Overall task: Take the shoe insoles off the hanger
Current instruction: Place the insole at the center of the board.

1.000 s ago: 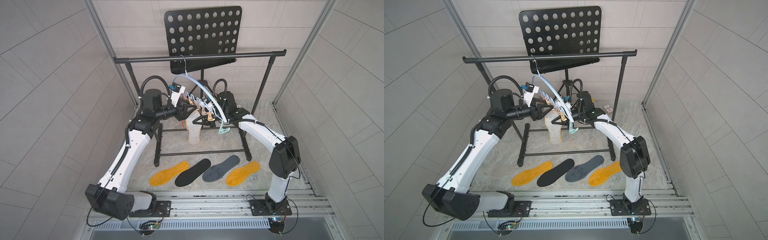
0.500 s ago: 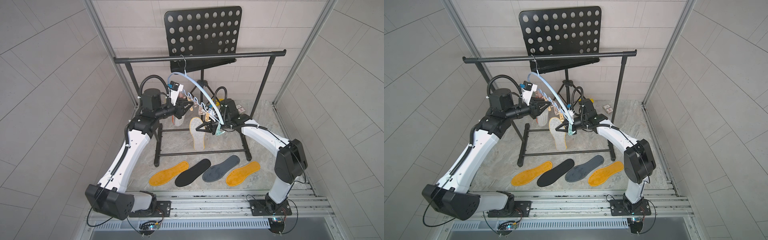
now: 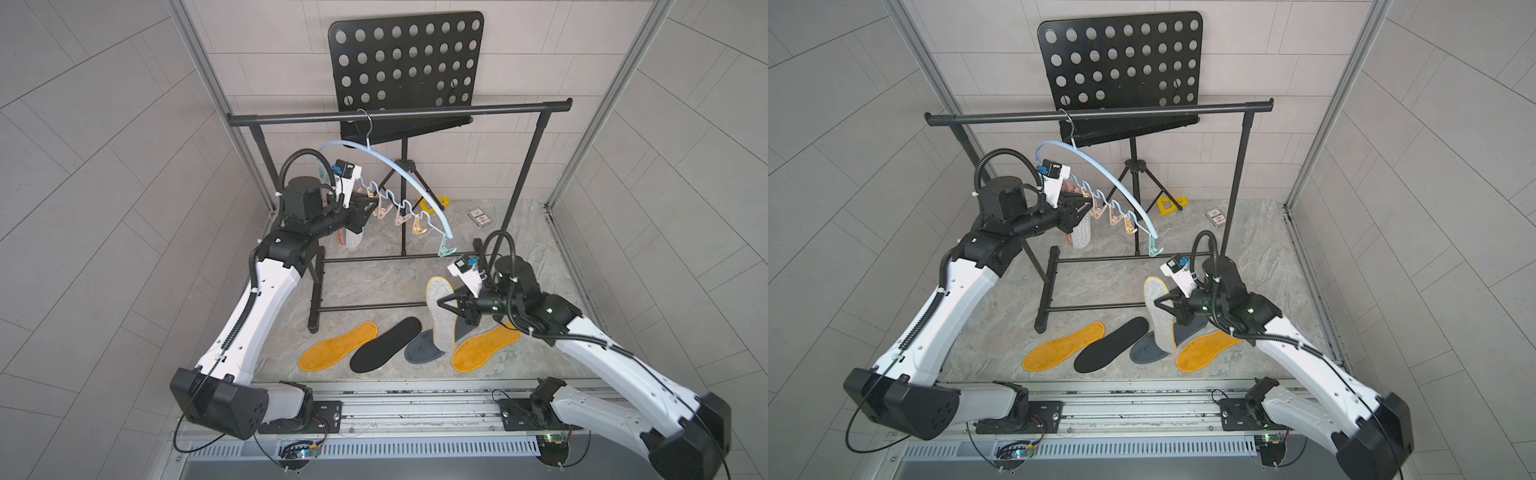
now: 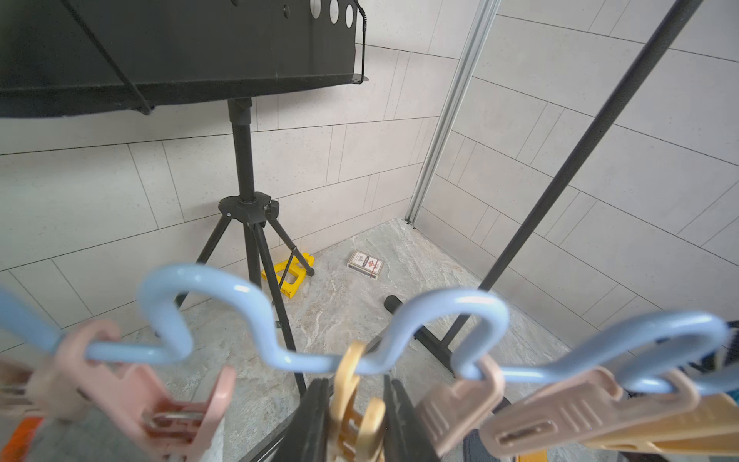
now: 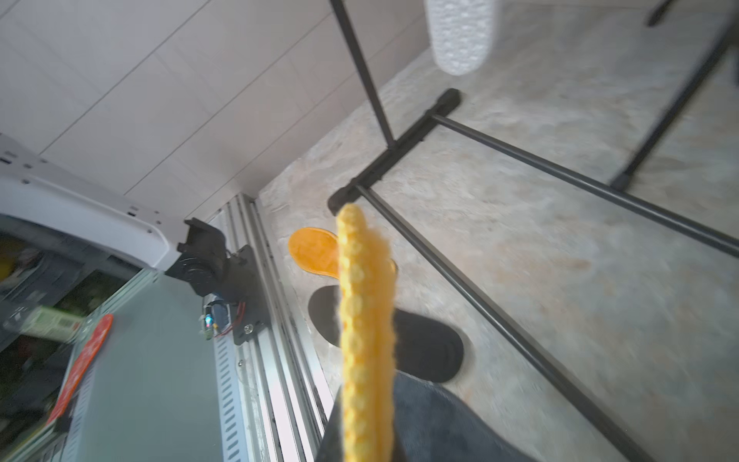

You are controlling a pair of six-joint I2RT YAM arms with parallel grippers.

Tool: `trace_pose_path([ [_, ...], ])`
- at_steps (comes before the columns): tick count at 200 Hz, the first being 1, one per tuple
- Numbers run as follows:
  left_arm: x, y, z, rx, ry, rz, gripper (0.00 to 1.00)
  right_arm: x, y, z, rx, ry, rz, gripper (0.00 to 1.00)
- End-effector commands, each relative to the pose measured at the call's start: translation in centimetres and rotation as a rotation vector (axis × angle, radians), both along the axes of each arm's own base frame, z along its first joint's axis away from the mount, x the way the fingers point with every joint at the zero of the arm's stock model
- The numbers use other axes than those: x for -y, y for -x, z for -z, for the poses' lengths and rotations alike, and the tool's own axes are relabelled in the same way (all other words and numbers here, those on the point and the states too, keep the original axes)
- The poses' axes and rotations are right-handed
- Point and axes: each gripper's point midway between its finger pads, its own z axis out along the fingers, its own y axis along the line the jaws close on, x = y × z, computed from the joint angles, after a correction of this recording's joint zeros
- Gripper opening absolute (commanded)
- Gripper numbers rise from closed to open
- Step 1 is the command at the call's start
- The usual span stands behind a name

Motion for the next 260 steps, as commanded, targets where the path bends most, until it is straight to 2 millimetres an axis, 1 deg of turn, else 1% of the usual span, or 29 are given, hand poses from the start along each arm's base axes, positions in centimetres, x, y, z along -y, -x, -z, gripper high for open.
trace_pose_path([
  [1,-0.3,-0.1,0.9,-0.014,-0.028,-0.02,0.16,6.0,-1.4,1.3,-0.048,0.106,0.354,0.01],
  [19,-0.2,-0.2,1.1,-0.021,-0.025,-0.013,0.17,11.7,-2.4,2.4,-0.109,0.21,0.609,0.01],
  [41,-0.3,-0.3,1.3,-0.026,-0.029,-0.02,0.17,17.2,-3.8,2.3,-0.118,0.328,0.841,0.0],
  [53,-0.3,-0.3,1.3,-0.025,-0.032,-0.022,0.17,19.6,-4.8,2.0,-0.119,0.39,0.938,0.01],
  [71,-0.2,-0.2,1.3,-0.025,-0.03,-0.017,0.17,22.3,-6.5,1.6,-0.108,0.444,1.048,0.01],
  [89,0.1,0.2,1.0,-0.024,-0.02,0.01,0.17,23.8,-8.6,1.2,-0.079,0.407,1.135,0.0],
  [113,0.4,0.4,0.6,-0.017,-0.002,0.029,0.18,27.5,-11.2,1.6,-0.095,0.522,1.266,0.0],
  [128,0.4,0.4,0.4,-0.015,0.002,0.029,0.17,29.4,-13.6,1.5,-0.102,0.553,1.331,0.01],
  [135,0.4,0.4,0.4,-0.015,0.002,0.029,0.18,29.8,-15.0,1.3,-0.093,0.566,1.344,0.01],
  [138,0.4,0.4,0.3,-0.015,0.004,0.027,0.18,30.0,-15.5,1.8,-0.102,0.591,1.34,0.01],
  [143,0.4,0.4,0.3,-0.015,0.006,0.027,0.17,30.5,-16.6,1.6,-0.103,0.614,1.352,0.01],
  [158,0.5,0.3,0.1,-0.017,0.017,0.029,0.18,32.0,-19.4,2.5,-0.163,0.68,1.376,0.01],
  [169,0.6,0.4,0.2,-0.021,0.022,0.035,0.18,33.2,-20.9,3.5,-0.226,0.723,1.399,0.01],
  [183,0.6,0.4,0.2,-0.018,0.019,0.033,0.18,33.8,-23.2,5.2,-0.277,0.804,1.338,0.01],
  [188,0.6,0.4,0.2,-0.018,0.016,0.031,0.18,34.0,-23.8,5.2,-0.286,0.842,1.332,0.01],
  [192,0.5,0.3,0.3,-0.019,0.013,0.03,0.18,34.4,-24.2,5.8,-0.305,0.88,1.332,0.01],
  [194,0.5,0.3,0.3,-0.018,0.012,0.03,0.18,34.6,-24.5,5.5,-0.301,0.888,1.338,0.01],
  [200,0.5,0.4,0.3,-0.018,0.006,0.031,0.18,35.0,-25.2,6.2,-0.318,0.933,1.329,0.02],
  [222,0.4,0.2,0.5,-0.021,-0.006,0.023,0.18,36.6,-27.6,6.9,-0.328,1.064,1.25,0.02],
  [228,0.5,0.2,0.5,-0.024,-0.005,0.025,0.18,36.9,-28.3,7.5,-0.325,1.108,1.22,0.03],
  [236,0.5,0.1,0.6,-0.026,-0.004,0.028,0.18,37.7,-28.9,7.8,-0.317,1.166,1.195,0.03],
  [260,0.5,-0.1,1.0,-0.035,-0.011,0.026,0.18,38.8,-30.7,8.8,-0.303,1.186,1.16,0.03],
])
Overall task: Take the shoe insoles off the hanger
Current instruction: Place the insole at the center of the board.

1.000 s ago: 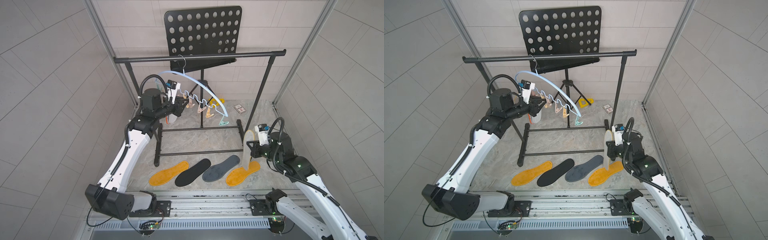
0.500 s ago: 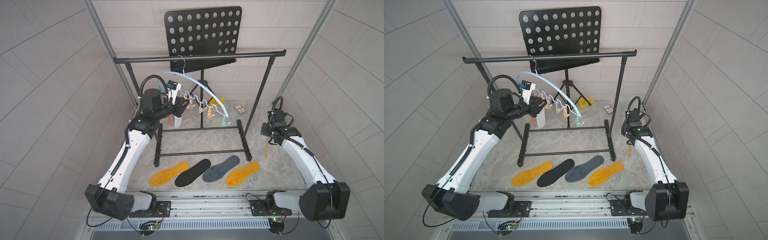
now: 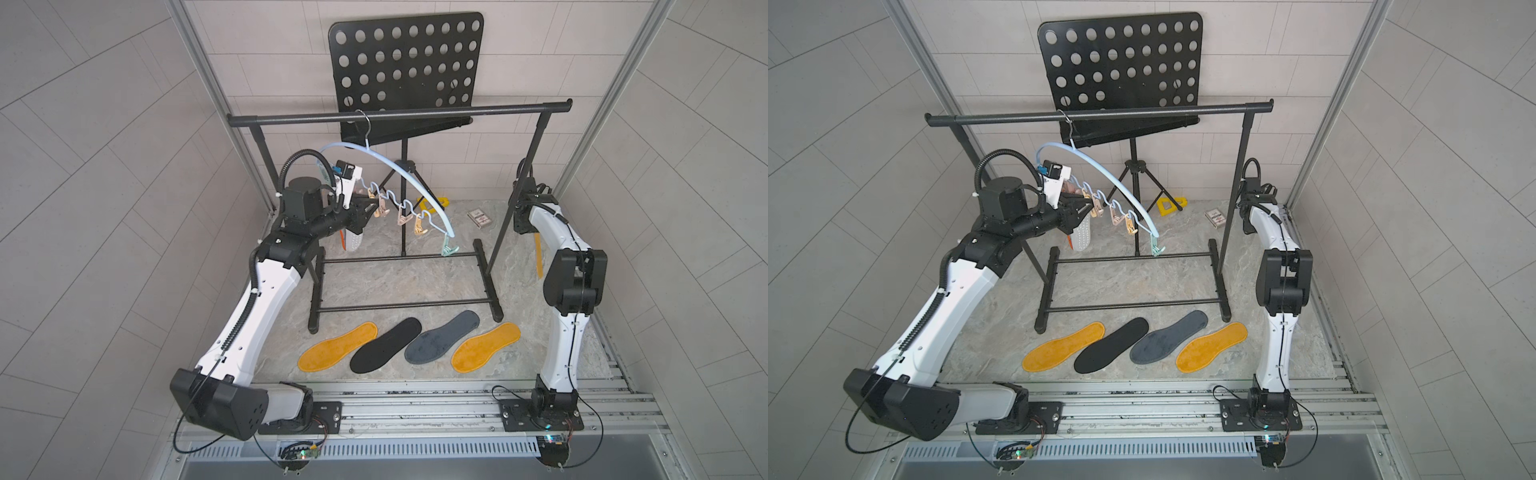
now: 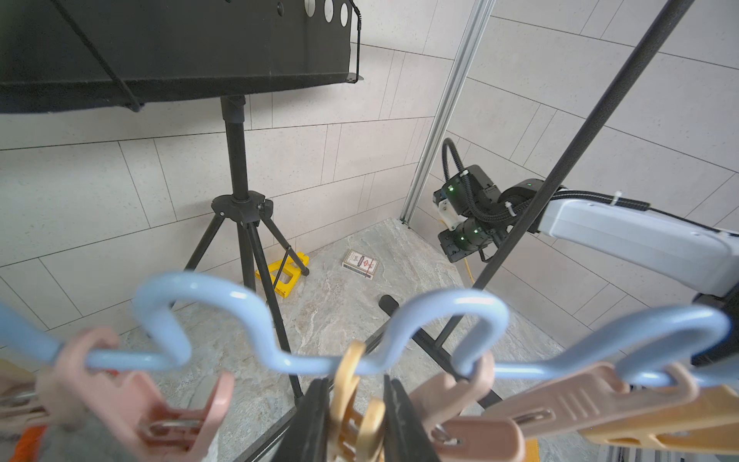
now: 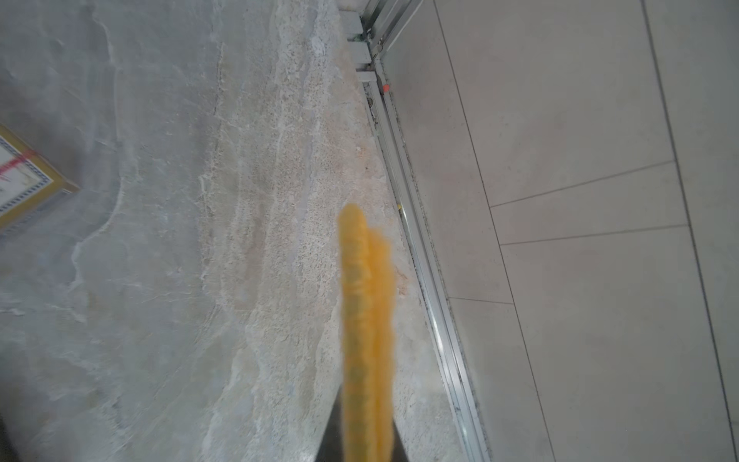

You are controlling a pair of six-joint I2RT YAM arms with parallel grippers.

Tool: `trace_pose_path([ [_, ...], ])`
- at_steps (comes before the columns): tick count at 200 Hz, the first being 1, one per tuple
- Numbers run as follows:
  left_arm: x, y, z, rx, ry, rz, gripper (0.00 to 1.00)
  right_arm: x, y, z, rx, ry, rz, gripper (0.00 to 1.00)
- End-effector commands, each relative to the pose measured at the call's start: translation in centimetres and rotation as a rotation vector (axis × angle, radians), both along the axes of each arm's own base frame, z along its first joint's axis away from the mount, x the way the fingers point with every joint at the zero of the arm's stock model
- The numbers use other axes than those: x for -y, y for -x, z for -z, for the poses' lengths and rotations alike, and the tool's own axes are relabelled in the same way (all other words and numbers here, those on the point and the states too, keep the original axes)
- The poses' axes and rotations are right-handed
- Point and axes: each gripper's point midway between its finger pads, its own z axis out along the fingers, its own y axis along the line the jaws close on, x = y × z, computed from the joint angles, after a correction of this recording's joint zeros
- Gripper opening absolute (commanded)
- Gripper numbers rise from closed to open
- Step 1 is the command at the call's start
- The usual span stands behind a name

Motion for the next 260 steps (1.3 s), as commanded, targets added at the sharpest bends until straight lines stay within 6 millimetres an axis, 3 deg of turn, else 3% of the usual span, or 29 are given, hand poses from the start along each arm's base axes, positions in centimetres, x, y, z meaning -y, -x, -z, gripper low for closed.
trace_pose_path([
  [1,0.2,-0.4,1.0,-0.027,-0.023,0.006,0.18,2.1,0.5,-0.7,-0.103,0.088,-0.041,0.03],
  [69,0.3,-0.9,1.1,-0.032,-0.037,0.007,0.17,0.6,-4.3,2.4,-0.104,0.083,-0.138,0.07],
  [109,0.3,-1.1,1.7,-0.045,-0.047,0.006,0.17,-1.1,-5.4,4.0,-0.105,0.058,-0.163,0.16],
  [148,0.4,-1.2,2.0,-0.053,-0.047,0.008,0.18,-2.6,-5.7,4.7,-0.095,-0.001,-0.191,0.44],
  [171,0.4,-1.4,2.2,-0.057,-0.05,0.007,0.18,-3.4,-6.2,3.7,-0.042,-0.053,-0.19,0.51],
  [213,0.3,-1.6,2.9,-0.073,-0.06,0.001,0.18,-4.2,-5.5,0.3,0.045,-0.119,-0.133,0.52],
  [238,0.3,-1.7,3.5,-0.086,-0.068,0.0,0.18,-4.7,-3.1,-2.0,0.066,-0.181,-0.054,0.51],
  [260,0.3,-1.7,3.9,-0.097,-0.074,-0.002,0.18,-5.4,0.2,-3.1,0.086,-0.251,0.008,0.49],
])
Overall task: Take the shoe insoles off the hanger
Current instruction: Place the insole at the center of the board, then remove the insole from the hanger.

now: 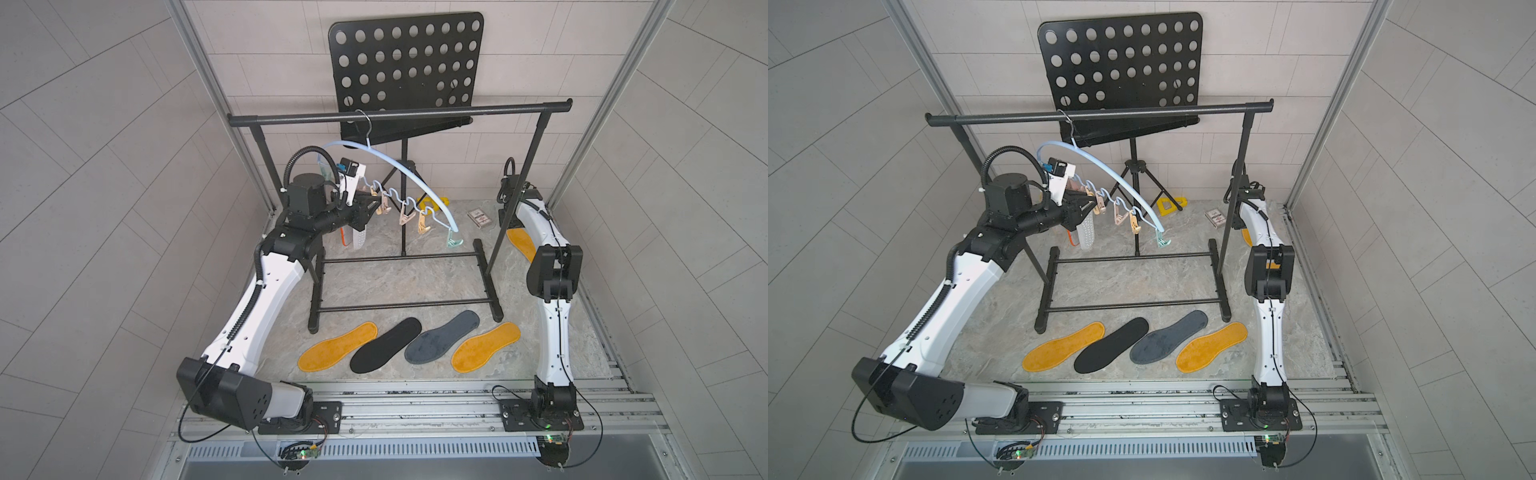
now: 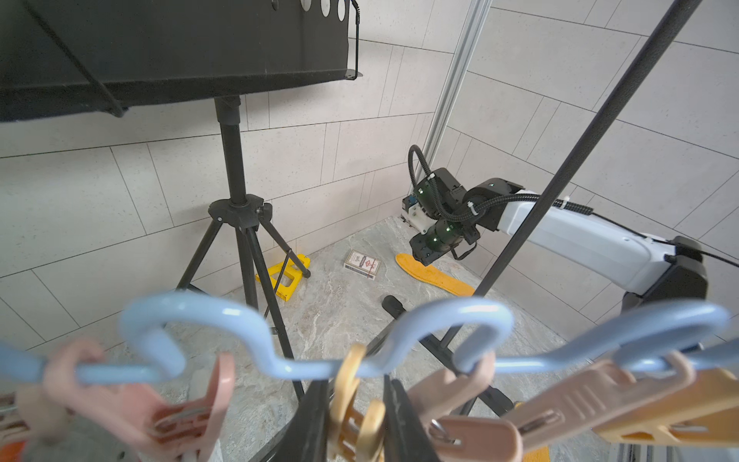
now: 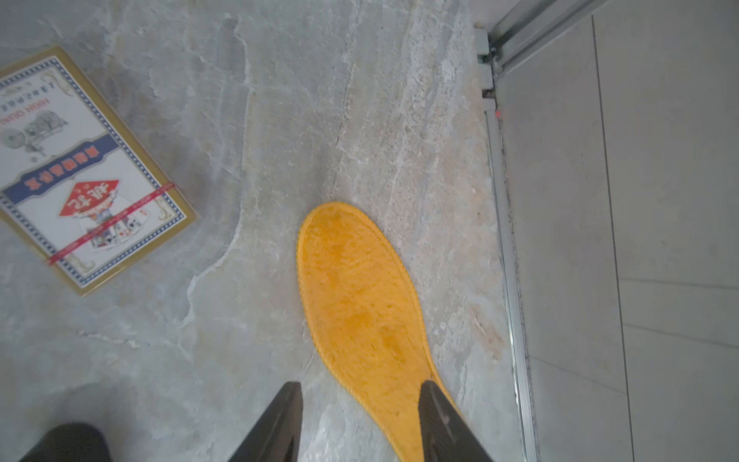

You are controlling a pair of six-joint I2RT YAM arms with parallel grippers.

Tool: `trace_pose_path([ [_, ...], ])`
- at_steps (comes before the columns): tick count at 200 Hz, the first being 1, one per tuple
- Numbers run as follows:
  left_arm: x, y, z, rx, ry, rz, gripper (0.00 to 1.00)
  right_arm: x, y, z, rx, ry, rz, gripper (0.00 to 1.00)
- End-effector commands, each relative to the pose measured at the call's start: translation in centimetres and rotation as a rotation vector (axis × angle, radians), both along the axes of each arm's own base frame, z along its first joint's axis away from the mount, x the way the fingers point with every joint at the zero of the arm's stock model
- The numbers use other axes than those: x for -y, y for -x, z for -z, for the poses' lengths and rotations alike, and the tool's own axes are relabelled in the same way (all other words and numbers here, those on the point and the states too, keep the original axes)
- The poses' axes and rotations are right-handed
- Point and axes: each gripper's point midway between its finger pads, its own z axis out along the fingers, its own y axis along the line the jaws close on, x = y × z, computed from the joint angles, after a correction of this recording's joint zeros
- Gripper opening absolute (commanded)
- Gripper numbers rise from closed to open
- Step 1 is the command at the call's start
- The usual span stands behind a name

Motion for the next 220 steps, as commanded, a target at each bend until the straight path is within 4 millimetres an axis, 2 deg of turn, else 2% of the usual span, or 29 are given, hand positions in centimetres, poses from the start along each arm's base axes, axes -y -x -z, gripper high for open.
trace_pose_path([
  [1,-0.1,-0.4,3.4,-0.101,-0.051,-0.008,0.18,-1.1,4.4,-5.4,0.073,-0.093,0.105,0.49],
  [18,-0.2,-0.5,3.8,-0.11,-0.053,-0.014,0.18,-1.5,7.1,-7.0,0.159,-0.146,0.151,0.48],
  [21,-0.2,-0.4,3.8,-0.111,-0.054,-0.012,0.18,-1.5,7.8,-6.6,0.16,-0.155,0.16,0.48],
  [30,-0.1,-0.4,4.0,-0.114,-0.056,-0.01,0.18,-1.7,9.6,-7.2,0.2,-0.188,0.187,0.47],
  [76,-0.3,0.0,4.8,-0.134,-0.069,-0.012,0.19,-3.0,20.3,-6.0,0.205,-0.274,0.254,0.45],
  [94,-0.4,0.0,5.1,-0.139,-0.074,-0.013,0.19,-3.6,23.2,-5.4,0.207,-0.275,0.261,0.43],
  [121,-0.3,0.0,5.4,-0.151,-0.076,-0.01,0.19,-8.8,24.9,-4.3,0.229,-0.352,0.086,0.43],
  [134,-0.4,0.0,5.5,-0.154,-0.075,-0.016,0.19,-11.8,25.3,-4.9,0.299,-0.442,-0.078,0.41],
  [155,-0.3,-0.1,5.4,-0.16,-0.066,-0.014,0.19,-15.3,26.8,-5.9,0.406,-0.524,-0.306,0.41],
  [172,-0.3,-0.1,5.7,-0.172,-0.062,-0.018,0.19,-18.5,28.7,-6.4,0.445,-0.615,-0.518,0.42],
  [191,-0.5,-0.2,6.0,-0.181,-0.063,-0.03,0.19,-22.0,31.2,-5.3,0.386,-0.66,-0.729,0.42],
  [195,-0.5,-0.2,6.0,-0.185,-0.062,-0.031,0.19,-22.5,31.5,-5.3,0.378,-0.66,-0.76,0.42],
  [198,-0.5,-0.2,6.0,-0.188,-0.061,-0.031,0.19,-22.7,32.0,-4.2,0.35,-0.661,-0.764,0.42],
  [208,-0.4,-0.1,6.1,-0.196,-0.056,-0.031,0.19,-23.2,32.8,-3.0,0.328,-0.669,-0.785,0.43],
  [220,-0.4,-0.1,6.2,-0.204,-0.054,-0.027,0.19,-23.0,33.1,-1.9,0.332,-0.688,-0.742,0.43],
])
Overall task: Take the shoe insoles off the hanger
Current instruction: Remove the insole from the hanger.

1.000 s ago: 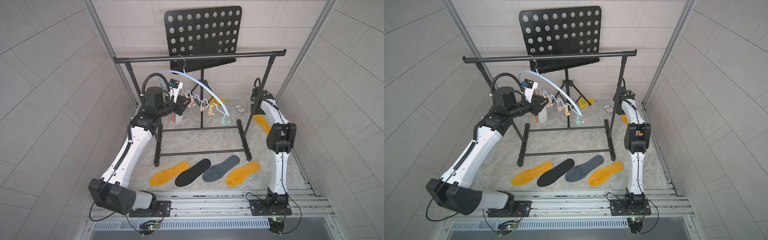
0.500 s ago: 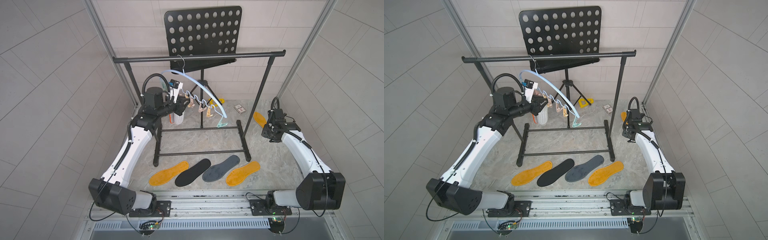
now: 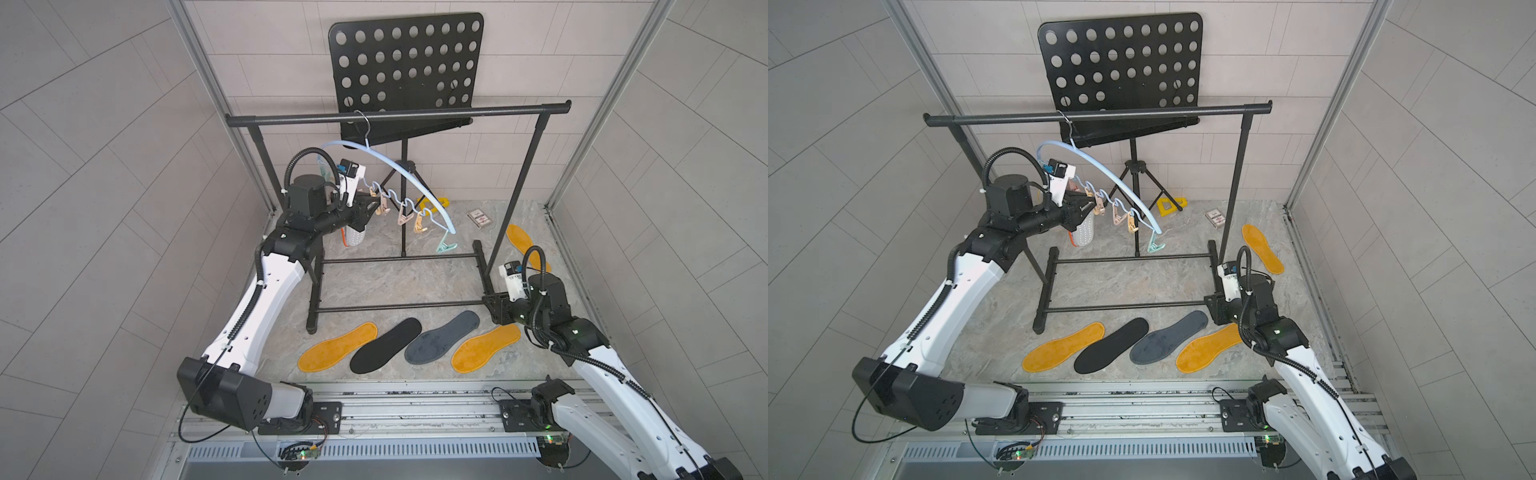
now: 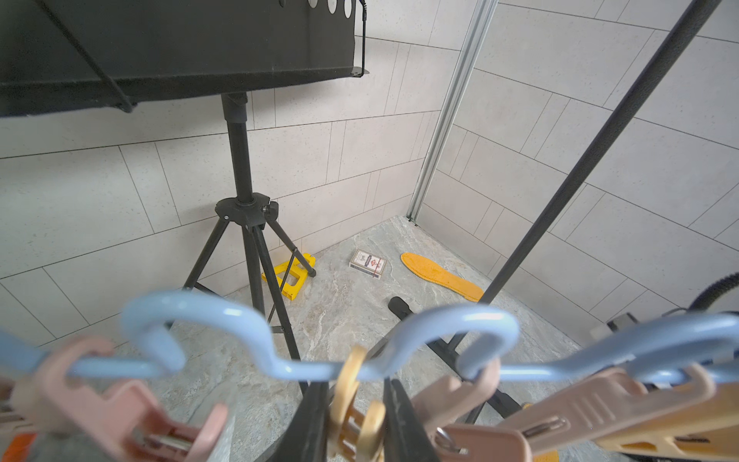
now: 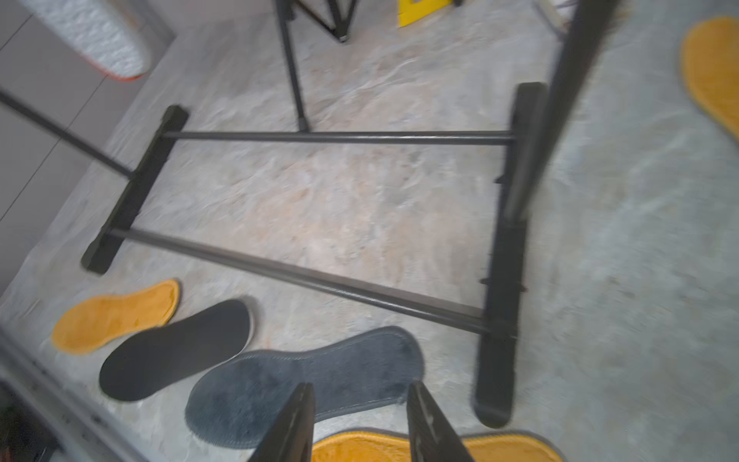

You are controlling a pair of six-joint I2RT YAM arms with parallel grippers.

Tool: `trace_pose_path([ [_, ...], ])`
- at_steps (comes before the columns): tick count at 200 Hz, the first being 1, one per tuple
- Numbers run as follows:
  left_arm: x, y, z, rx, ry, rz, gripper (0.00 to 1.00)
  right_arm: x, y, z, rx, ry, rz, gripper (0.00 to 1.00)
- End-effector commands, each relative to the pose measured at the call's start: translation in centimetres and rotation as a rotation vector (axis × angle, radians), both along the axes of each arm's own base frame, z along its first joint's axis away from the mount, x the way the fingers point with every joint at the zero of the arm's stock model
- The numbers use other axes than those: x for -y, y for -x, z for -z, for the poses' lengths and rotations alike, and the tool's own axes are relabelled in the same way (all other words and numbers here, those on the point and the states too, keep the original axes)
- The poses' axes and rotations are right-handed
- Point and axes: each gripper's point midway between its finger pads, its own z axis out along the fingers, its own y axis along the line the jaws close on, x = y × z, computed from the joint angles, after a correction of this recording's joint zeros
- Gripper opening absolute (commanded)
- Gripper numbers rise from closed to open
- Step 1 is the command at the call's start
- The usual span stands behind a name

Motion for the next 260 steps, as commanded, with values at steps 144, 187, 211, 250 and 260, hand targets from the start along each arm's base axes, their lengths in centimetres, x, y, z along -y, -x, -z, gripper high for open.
trace_pose_path([
  [144,-3.1,7.5,10.5,-0.373,-0.061,-0.1,0.76,-0.6,1.2,1.9,0.01,0.003,-0.03,0.47],
  [187,-4.4,14.4,18.3,-0.555,-0.115,-0.107,0.76,-0.7,1.3,1.9,0.013,0.01,-0.039,0.48],
  [211,-5.7,17.7,21.5,-0.617,-0.159,-0.138,0.76,-0.8,1.3,1.9,0.013,0.012,-0.042,0.49],
  [250,-7.4,18.4,19.3,-0.402,-0.129,-0.243,0.76,-1.0,1.3,2.0,0.012,0.014,-0.051,0.49],
  [260,-7.8,18.6,18.7,-0.348,-0.122,-0.257,0.76,-1.1,1.4,2.0,0.012,0.01,-0.059,0.49],
])
